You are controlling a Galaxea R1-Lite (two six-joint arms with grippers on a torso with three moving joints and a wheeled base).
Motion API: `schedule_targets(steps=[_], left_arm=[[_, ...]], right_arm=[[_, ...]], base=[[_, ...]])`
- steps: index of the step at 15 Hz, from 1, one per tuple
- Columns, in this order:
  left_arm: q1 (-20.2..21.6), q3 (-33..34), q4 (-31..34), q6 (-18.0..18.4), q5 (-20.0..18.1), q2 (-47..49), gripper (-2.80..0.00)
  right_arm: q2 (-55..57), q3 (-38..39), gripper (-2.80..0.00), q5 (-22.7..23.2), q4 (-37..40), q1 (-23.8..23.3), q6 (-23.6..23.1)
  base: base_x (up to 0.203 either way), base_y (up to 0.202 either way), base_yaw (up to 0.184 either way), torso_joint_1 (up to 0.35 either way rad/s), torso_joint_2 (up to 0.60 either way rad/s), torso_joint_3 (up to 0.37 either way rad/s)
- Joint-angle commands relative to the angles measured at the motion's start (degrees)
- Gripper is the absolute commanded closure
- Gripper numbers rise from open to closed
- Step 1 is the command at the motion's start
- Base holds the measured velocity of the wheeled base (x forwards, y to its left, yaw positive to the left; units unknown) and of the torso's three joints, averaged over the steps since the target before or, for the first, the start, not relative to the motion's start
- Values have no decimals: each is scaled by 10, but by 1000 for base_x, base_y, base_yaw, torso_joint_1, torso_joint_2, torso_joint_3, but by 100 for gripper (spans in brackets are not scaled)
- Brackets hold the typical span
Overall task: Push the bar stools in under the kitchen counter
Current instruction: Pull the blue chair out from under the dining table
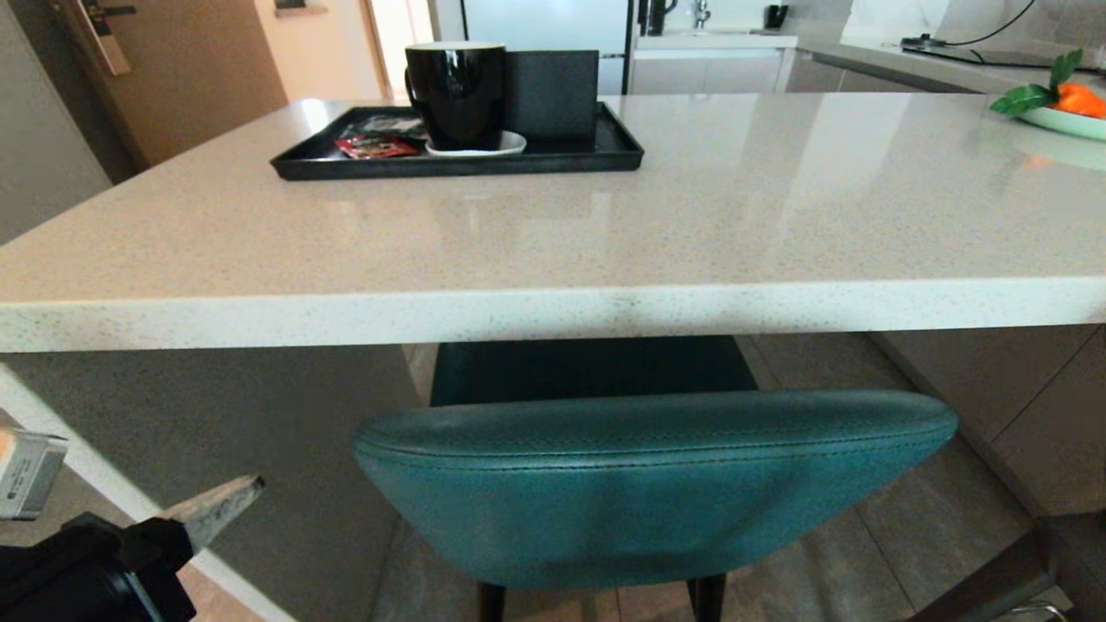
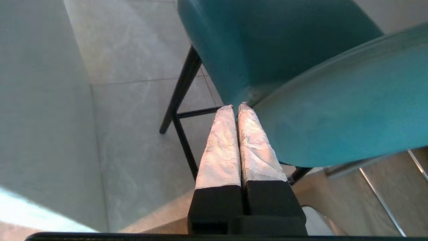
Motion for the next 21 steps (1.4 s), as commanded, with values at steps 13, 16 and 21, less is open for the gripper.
schedule_targets(steps=[13, 16, 21], left_arm=[[-25, 40, -161, -39, -5, 72, 0], [-22, 40, -159, -41, -2, 70, 0], [-23, 40, -159, -40, -2, 72, 0]], right_arm=[[-33, 51, 0, 31, -77, 9, -42], [-39, 53, 0, 34, -78, 9, -40], [-40, 50, 0, 42, -79, 9, -37]], base=[[0, 0, 0, 0, 0, 0], [0, 0, 0, 0, 0, 0], [0, 0, 0, -15, 53, 39]])
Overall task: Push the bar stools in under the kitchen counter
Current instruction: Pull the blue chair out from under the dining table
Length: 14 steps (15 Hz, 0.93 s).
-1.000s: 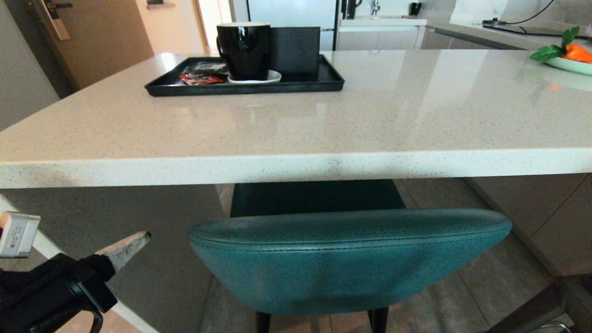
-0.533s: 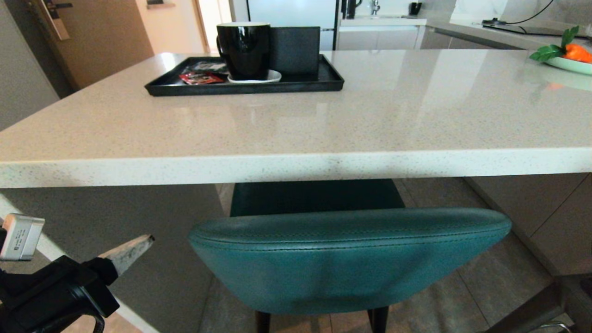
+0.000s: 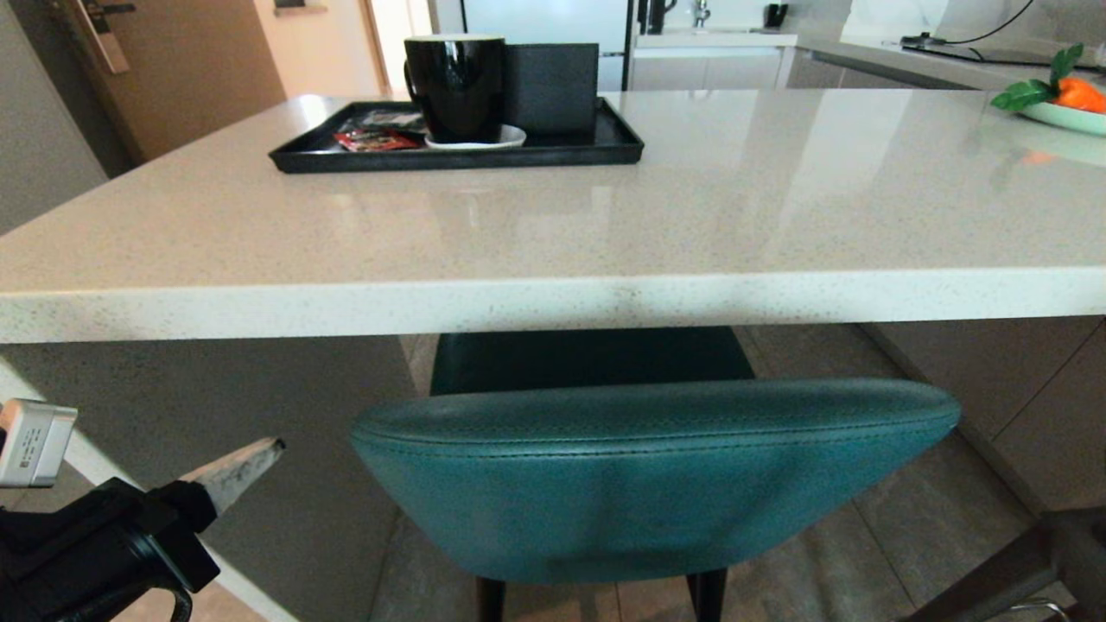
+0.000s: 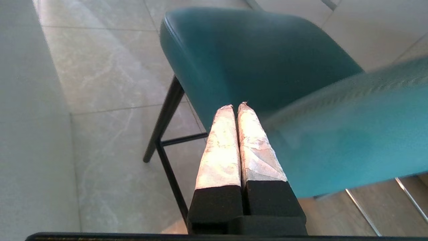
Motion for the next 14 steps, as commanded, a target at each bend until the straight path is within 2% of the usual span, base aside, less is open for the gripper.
schedule_targets(steps=[1, 4, 11, 14], left_arm=[[0, 23, -4, -1, -1, -1, 0], [0, 23, -4, -2, 0, -1, 0], [3, 23, 2, -4, 0, 1, 0], [-1, 23, 1, -4, -1, 21, 0]], right_arm=[[-1, 0, 0, 0, -2, 1, 0], [-1, -4, 0, 1, -2, 1, 0], [0, 0, 0, 1, 0, 1, -1], [16, 1, 0, 26, 0, 2, 9]], base=[[0, 0, 0, -90, 316, 232], [0, 0, 0, -62, 249, 183], [0, 0, 0, -4, 22, 16], [0, 0, 0, 0, 0, 0]])
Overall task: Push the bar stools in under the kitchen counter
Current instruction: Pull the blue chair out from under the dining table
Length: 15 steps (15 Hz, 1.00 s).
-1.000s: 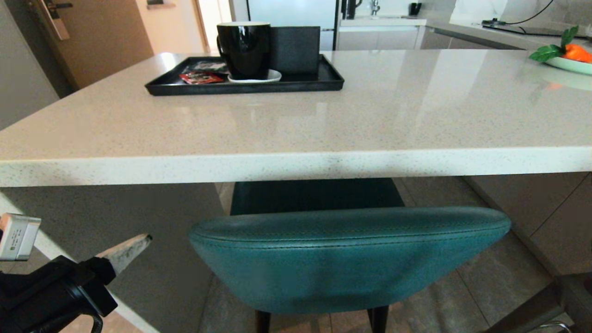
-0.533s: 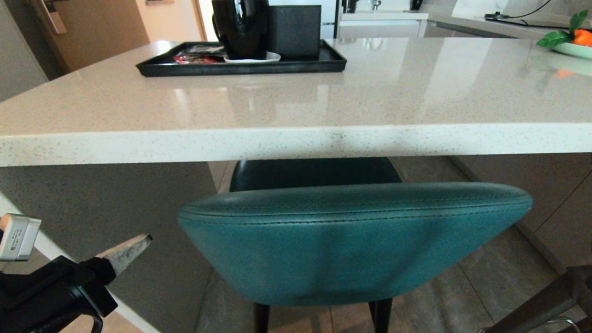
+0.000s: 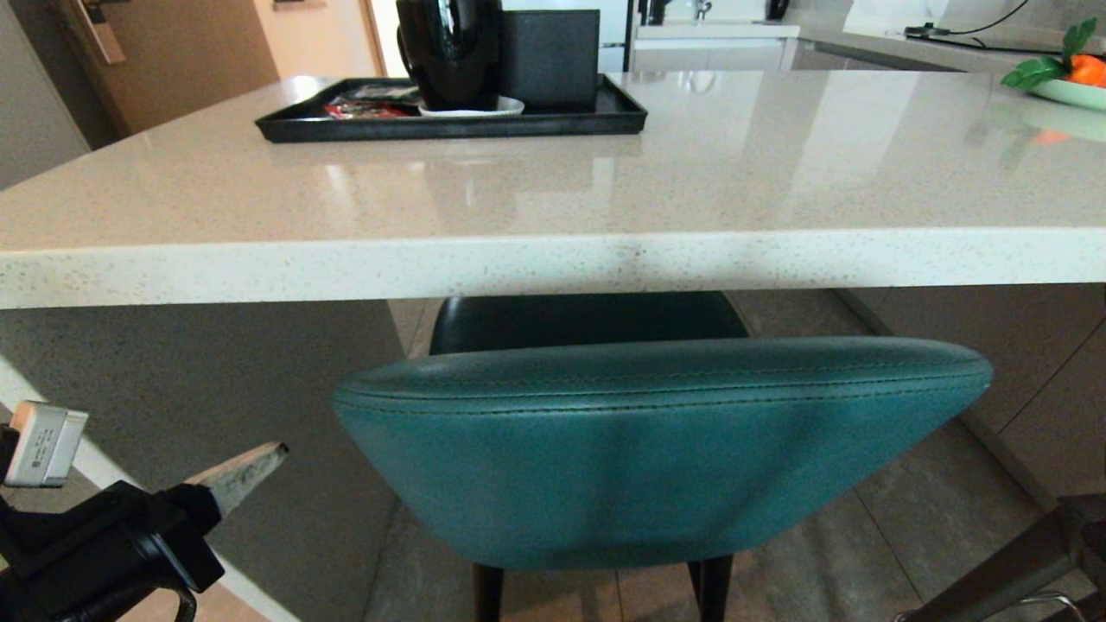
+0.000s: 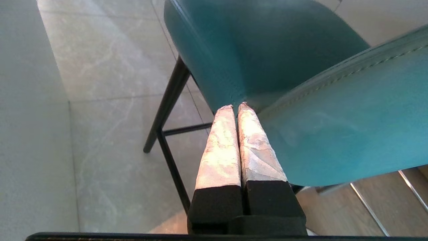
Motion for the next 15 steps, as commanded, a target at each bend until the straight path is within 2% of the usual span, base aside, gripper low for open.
schedule_targets(steps=[1, 4, 6, 11, 13, 15], left_arm=[[-1, 23, -8, -1, -1, 29, 0], [-5, -24, -22, 7, -1, 90, 0], [-12, -32, -46, 12, -1, 119, 0], [-31, -36, -139, 14, 0, 182, 0], [-52, -37, -141, 13, 6, 178, 0], [-79, -37, -141, 11, 44, 178, 0]], right_arm=[[28, -4, 0, 11, -2, 1, 12], [109, -31, 0, 37, -23, 0, 54], [168, -38, 0, 39, -78, -8, 58], [252, -45, 0, 40, -173, -20, 36], [288, -44, 0, 41, -218, -19, 35], [324, -35, 0, 41, -271, -7, 16]], base=[[0, 0, 0, 0, 0, 0], [0, 0, 0, 0, 0, 0], [0, 0, 0, 0, 0, 0], [0, 0, 0, 0, 0, 0], [0, 0, 0, 0, 0, 0], [0, 0, 0, 0, 0, 0]])
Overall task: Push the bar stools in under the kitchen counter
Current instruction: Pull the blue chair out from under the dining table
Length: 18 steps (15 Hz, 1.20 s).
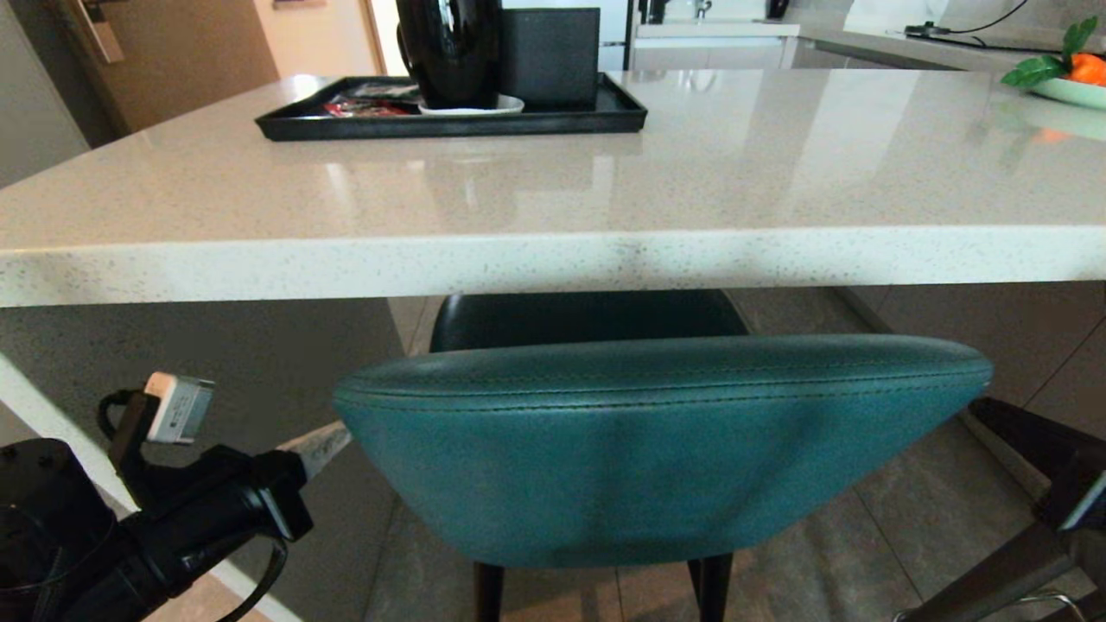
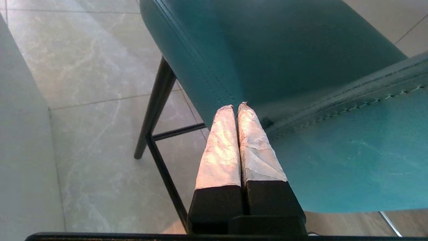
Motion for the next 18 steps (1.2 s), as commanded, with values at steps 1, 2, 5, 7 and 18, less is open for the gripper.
schedule_targets(steps=[1, 2, 5, 7, 18], left_arm=[[-22, 0, -5, -2, 12, 3, 0], [-33, 1, -5, -1, 16, 1, 0], [-44, 7, -7, 2, 17, -13, 0], [-42, 13, -8, 1, 18, -23, 0], [-114, 10, -13, -3, 39, 7, 0]], right_arm=[[45, 6, 0, 1, -31, 13, -11], [52, 8, 0, 1, -46, 25, -14], [65, 37, 0, 1, -88, 57, -25], [75, 59, 0, 1, -130, 62, -28], [133, 55, 0, 0, -223, 77, -29]], base=[[0, 0, 0, 0, 0, 0], [0, 0, 0, 0, 0, 0], [0, 0, 0, 0, 0, 0], [0, 0, 0, 0, 0, 0], [0, 0, 0, 0, 0, 0]])
